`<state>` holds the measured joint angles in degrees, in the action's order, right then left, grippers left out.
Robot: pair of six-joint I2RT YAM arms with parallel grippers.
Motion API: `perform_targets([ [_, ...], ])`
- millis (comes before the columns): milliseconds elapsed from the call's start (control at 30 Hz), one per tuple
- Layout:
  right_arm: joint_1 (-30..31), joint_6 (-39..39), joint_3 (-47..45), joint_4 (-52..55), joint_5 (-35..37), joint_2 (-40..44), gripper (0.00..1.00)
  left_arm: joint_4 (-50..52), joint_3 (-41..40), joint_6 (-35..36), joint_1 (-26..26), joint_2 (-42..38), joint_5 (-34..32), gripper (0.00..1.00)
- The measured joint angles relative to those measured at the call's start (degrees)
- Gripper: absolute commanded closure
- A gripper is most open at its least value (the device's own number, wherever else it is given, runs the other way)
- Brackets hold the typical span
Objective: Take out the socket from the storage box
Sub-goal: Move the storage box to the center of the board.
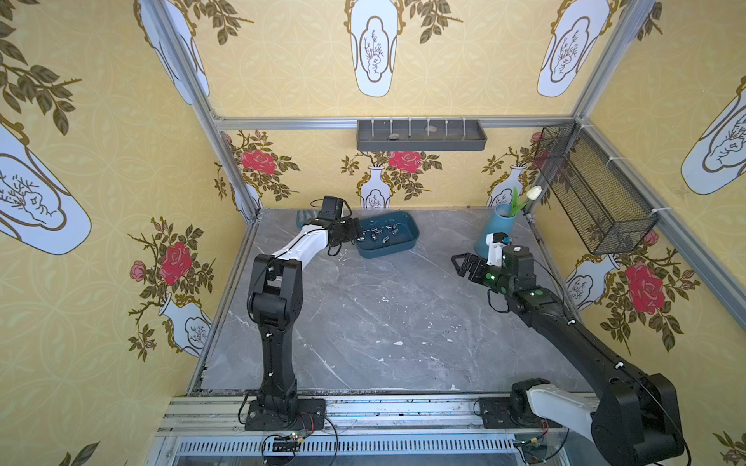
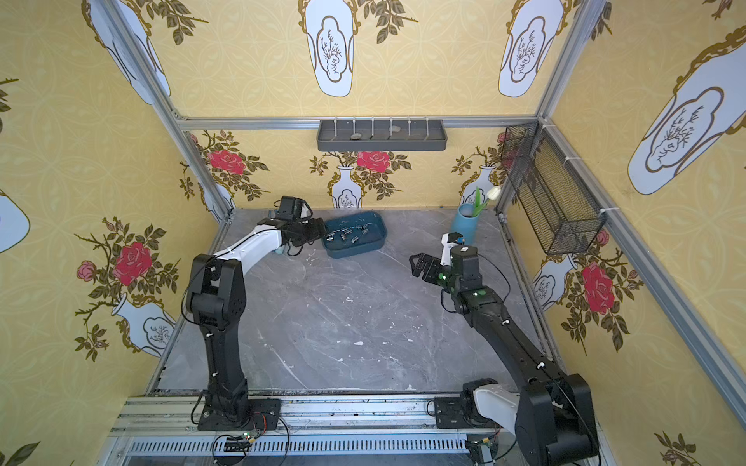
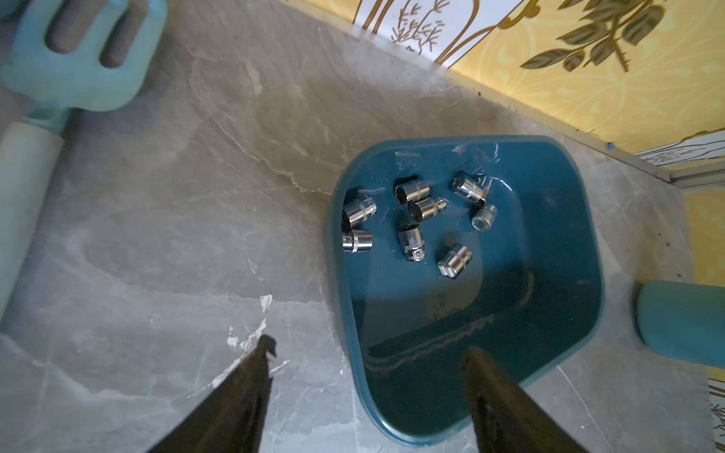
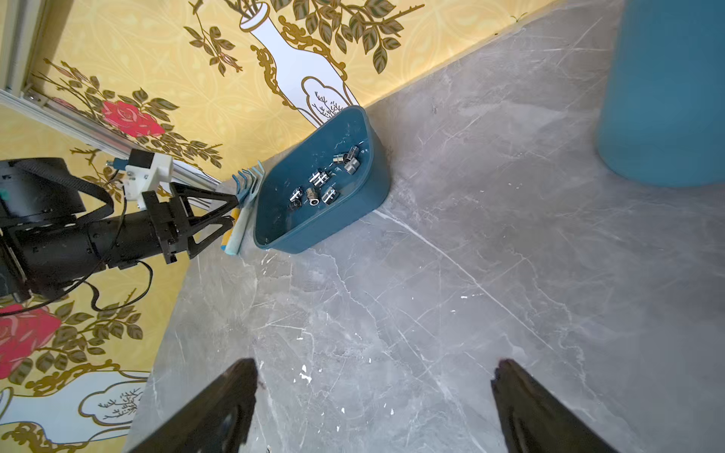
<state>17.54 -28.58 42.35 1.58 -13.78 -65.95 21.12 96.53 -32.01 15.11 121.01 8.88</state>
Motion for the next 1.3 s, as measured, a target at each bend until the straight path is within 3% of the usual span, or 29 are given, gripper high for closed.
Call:
perform_targets([
  [400,4.90,2.29,3.78,3.04,6.29,-2.60,0.02,0.81,3.89,-0.17,0.37,6.49,-1.38,0.68],
  [800,5.57,3.08,5.25,5.40,7.85,-4.13,0.02,1.22,1.05,-2.45,1.25,4.94,-1.51,0.93],
  [1067,5.64,3.10,6.19,7.30,8.26,-4.39,0.03,7.67,-2.03,-3.13,1.68,0.26,-0.35,1.00],
  [1300,5.64,3.13,6.23,8.96,8.46,-4.44,0.03,15.04,-9.97,-4.04,2.19,-7.93,2.89,1.00],
])
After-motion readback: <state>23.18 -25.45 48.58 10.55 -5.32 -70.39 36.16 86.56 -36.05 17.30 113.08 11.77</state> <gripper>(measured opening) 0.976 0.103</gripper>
